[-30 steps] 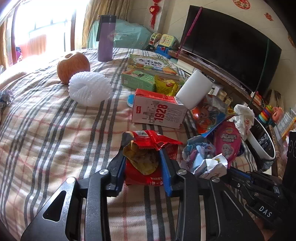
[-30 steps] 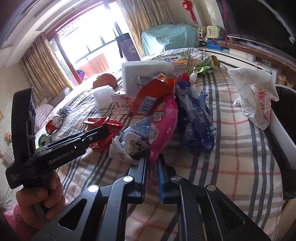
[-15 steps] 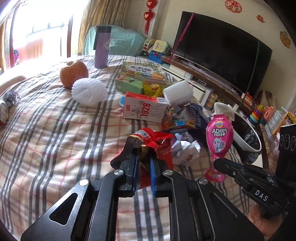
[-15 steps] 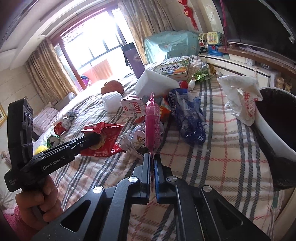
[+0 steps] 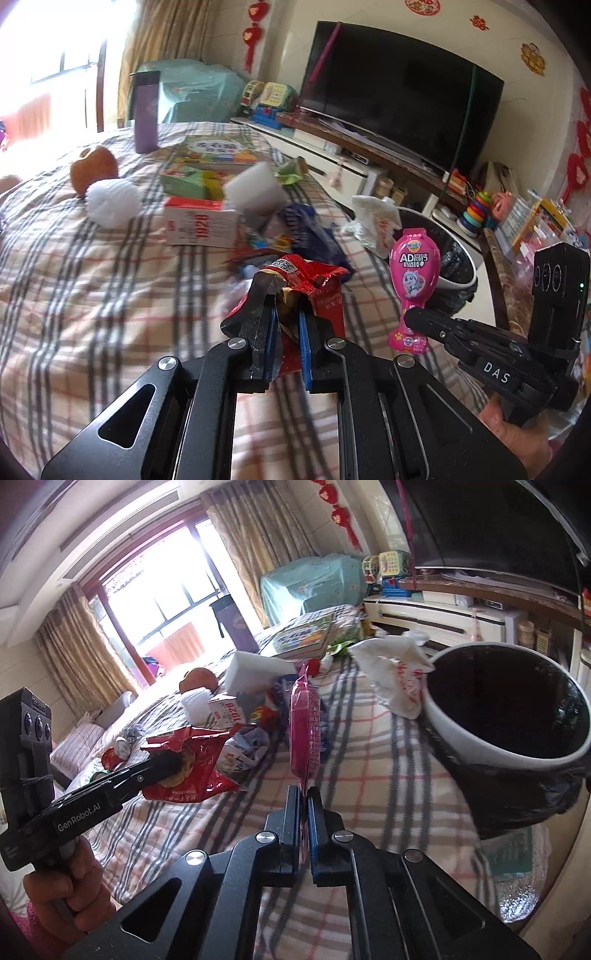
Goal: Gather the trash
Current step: 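Carry the red bag and pink package with both tools over the black bin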
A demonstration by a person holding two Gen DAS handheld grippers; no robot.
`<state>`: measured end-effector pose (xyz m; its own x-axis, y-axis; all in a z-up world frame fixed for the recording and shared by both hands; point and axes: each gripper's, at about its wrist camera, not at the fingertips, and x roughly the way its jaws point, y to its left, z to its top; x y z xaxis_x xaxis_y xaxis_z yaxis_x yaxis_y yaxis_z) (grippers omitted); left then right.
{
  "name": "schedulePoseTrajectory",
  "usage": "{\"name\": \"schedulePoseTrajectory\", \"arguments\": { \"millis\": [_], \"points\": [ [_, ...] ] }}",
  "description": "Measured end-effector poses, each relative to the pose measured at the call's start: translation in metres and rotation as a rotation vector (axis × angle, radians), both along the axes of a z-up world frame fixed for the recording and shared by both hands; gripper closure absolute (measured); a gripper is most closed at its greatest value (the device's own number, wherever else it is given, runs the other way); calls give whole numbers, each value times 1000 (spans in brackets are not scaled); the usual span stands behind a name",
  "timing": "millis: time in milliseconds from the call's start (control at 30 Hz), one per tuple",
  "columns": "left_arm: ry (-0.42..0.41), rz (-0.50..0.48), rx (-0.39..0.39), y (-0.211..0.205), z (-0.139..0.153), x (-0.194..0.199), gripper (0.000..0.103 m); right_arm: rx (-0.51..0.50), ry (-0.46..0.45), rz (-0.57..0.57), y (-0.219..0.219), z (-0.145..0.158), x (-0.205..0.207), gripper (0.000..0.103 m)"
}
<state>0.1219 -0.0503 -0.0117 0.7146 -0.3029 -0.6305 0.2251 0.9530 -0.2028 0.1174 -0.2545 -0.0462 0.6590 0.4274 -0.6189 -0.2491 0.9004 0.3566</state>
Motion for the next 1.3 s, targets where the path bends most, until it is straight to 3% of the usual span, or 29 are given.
{"name": "schedulePoseTrajectory", "arguments": {
  "millis": [633,1300],
  "points": [
    [11,-195,23,-106,1,25,93,-12,-13,-200,-93,12,-3,99],
    [-15,-260,30,-139,10,42,99,0,-25,-241,-125,16,13,100]
  ]
}}
